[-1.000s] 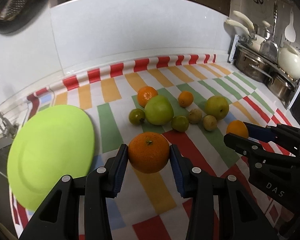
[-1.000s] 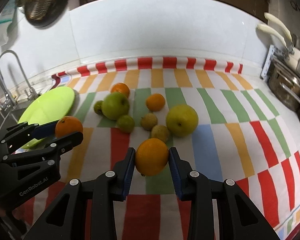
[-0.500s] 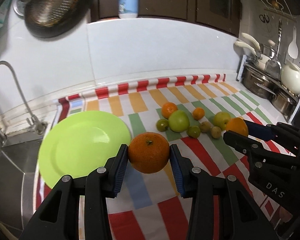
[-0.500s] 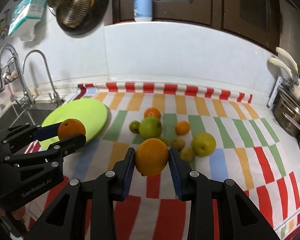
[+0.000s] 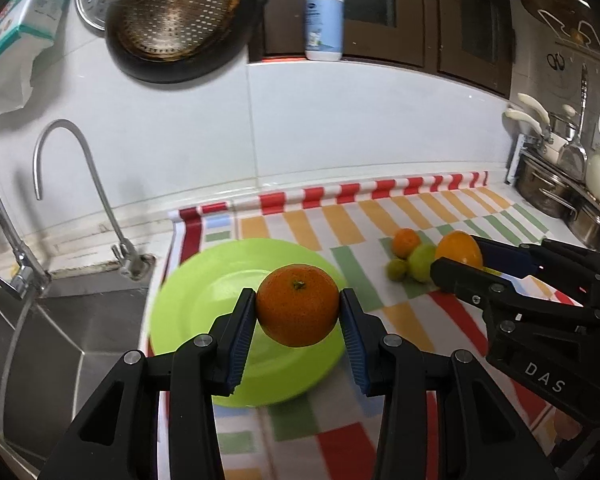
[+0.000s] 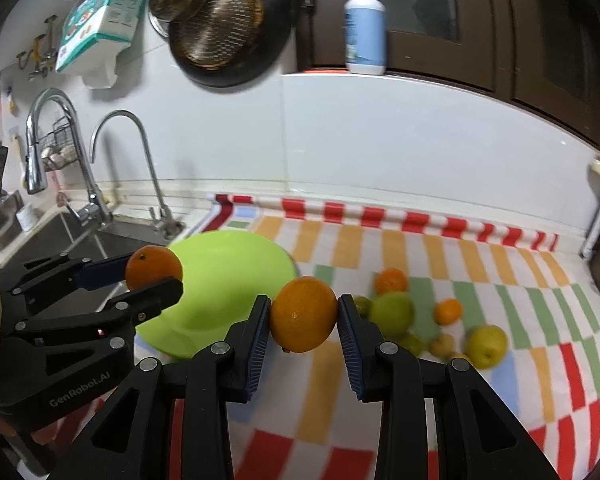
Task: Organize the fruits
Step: 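Carry both held oranges over the green plate and lower them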
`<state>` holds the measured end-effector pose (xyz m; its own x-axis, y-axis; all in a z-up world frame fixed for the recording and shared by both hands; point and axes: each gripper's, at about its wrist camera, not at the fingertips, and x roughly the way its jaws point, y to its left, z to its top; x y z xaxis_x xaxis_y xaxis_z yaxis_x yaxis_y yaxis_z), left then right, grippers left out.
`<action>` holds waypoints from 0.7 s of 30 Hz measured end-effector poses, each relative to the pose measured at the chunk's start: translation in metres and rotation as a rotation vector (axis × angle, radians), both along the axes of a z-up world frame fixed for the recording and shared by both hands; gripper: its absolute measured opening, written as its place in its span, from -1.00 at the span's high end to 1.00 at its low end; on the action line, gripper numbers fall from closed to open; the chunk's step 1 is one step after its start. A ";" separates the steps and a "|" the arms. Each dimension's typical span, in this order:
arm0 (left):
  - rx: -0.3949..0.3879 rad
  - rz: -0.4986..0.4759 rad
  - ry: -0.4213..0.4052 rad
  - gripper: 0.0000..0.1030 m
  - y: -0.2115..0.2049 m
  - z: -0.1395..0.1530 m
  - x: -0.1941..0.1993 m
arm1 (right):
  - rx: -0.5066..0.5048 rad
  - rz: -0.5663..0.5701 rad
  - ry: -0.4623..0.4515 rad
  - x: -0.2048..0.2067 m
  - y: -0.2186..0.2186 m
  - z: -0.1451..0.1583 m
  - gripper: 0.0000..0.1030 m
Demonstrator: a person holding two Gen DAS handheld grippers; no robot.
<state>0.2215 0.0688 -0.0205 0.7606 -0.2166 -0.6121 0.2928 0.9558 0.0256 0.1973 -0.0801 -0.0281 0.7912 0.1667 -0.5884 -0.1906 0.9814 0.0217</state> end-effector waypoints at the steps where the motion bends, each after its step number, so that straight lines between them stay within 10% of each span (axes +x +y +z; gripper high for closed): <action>1: 0.000 0.001 -0.001 0.19 0.003 0.000 0.001 | 0.000 0.006 0.000 0.004 0.005 0.000 0.32; 21: 0.052 0.018 0.086 0.19 0.052 -0.060 0.101 | -0.001 0.130 0.099 0.118 0.070 -0.051 0.32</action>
